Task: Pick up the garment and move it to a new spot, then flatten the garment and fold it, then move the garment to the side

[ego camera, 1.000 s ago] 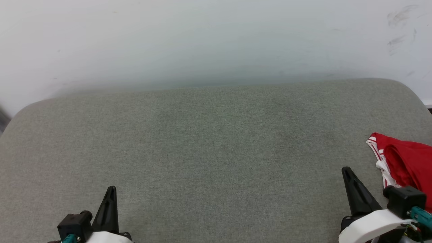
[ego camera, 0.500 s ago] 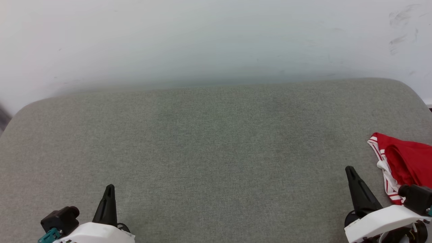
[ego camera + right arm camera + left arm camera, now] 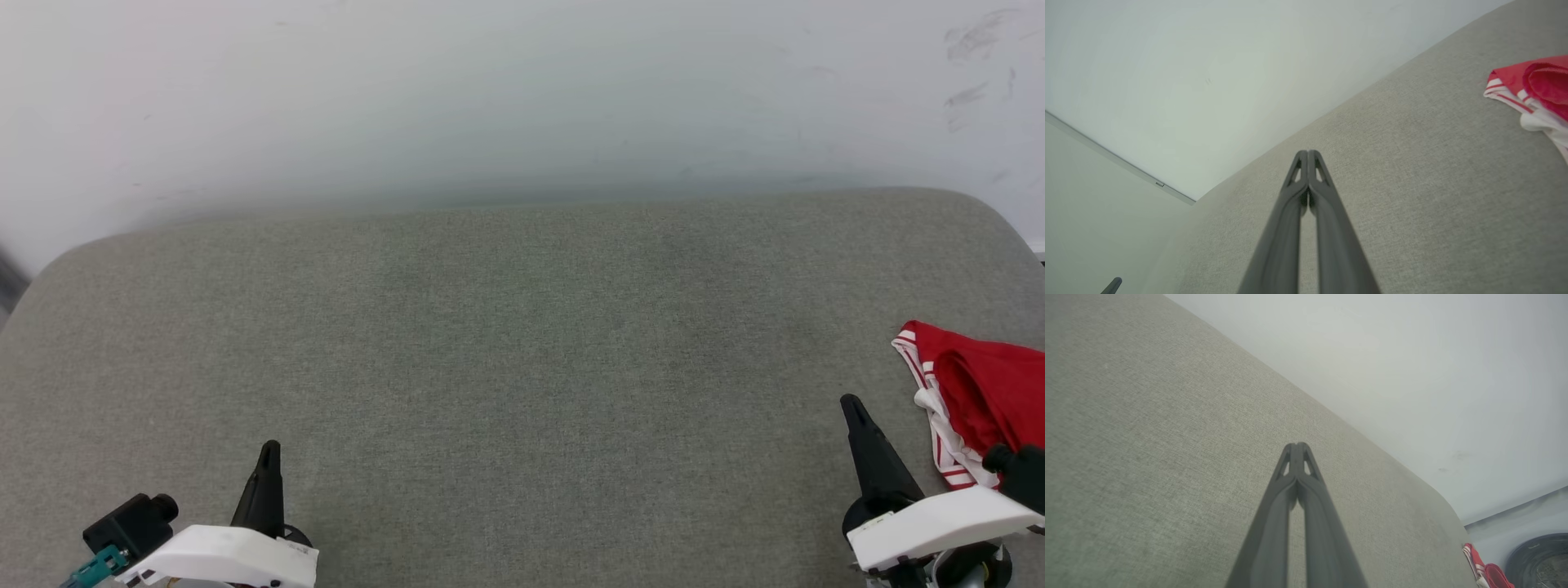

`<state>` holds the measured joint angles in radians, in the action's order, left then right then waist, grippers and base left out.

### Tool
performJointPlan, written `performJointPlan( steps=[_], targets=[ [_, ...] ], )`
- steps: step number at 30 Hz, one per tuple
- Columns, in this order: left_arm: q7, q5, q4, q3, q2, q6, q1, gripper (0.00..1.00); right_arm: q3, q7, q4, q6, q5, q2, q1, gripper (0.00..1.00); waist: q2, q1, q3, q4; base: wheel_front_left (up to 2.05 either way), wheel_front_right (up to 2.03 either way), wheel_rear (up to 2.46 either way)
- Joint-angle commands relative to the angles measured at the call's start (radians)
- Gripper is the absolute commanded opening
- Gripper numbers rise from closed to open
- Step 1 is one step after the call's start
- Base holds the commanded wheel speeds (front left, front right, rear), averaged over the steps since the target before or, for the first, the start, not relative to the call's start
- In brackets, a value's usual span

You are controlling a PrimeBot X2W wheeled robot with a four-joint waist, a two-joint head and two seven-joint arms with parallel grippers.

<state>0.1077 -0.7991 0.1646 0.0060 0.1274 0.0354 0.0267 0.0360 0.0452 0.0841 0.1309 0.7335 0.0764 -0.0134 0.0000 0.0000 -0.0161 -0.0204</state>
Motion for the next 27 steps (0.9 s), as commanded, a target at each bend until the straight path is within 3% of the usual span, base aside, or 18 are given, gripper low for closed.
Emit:
performJointPlan(
  steps=[1,27],
  targets=[
    [-0.01,-0.04,-0.008,0.01,0.001,0.007,-0.032,0.0,0.006,0.002,-0.003,0.0,0.046,-0.002,0.033,0.0,0.0,0.0,0.0,0.0,0.0,0.0,0.0],
    [-0.089,-0.325,0.024,0.048,-0.028,0.041,-0.073,0.0,0.032,0.025,0.057,0.0,0.354,-0.011,0.07,0.0,0.0,0.0,0.006,0.006,0.0,0.0,0.0]
  ],
)
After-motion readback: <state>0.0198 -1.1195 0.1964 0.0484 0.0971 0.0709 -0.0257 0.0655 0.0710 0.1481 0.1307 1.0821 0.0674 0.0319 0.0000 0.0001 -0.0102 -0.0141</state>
